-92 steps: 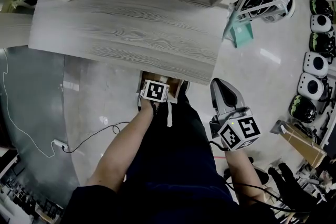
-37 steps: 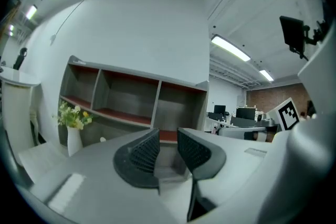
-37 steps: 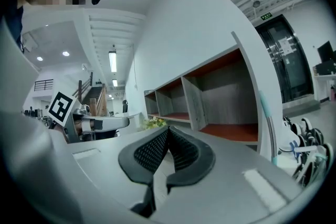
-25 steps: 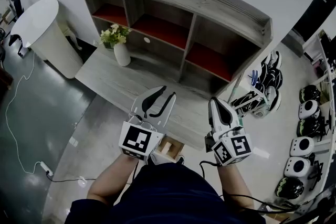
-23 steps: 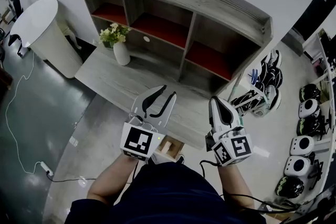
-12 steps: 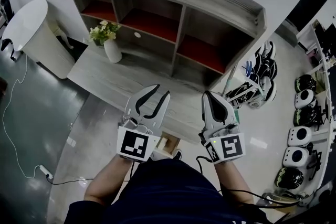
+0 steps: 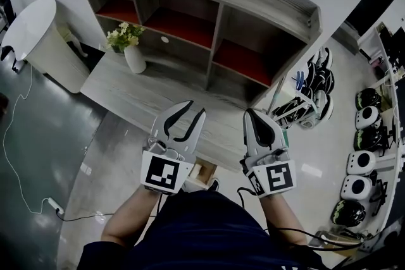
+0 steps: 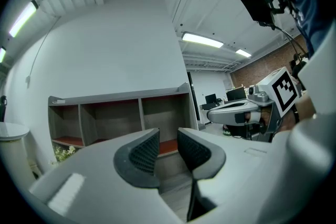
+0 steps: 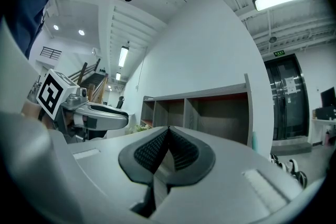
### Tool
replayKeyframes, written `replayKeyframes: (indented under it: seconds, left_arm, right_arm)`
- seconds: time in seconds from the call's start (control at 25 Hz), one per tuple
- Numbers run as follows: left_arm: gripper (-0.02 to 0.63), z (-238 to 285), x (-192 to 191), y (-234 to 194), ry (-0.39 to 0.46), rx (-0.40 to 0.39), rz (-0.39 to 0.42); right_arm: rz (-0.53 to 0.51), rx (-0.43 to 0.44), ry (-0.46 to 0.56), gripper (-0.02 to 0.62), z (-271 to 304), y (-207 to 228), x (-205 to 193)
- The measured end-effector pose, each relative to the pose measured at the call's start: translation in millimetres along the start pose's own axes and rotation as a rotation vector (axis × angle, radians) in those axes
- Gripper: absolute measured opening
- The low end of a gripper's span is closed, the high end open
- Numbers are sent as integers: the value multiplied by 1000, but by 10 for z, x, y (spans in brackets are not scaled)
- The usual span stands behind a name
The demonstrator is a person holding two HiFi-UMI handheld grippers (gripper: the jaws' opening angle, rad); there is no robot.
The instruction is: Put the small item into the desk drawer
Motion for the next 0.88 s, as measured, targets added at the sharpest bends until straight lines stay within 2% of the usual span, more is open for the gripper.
replayKeyframes:
  seconds: [0.88]
  left_arm:
    - [106,-43,-159,47,-42,3,-36]
  right_arm:
    - [15,-12,-7,6,-108,13,-92]
Point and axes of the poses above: the fingertips, and each gripper's own axes: z forward along the fingers, y to its right, x out of its top, the point moved 8 cm from there along -z, backward along the fingers, and after that the axes turned 10 degrees about -x, right-handed, at the moved point
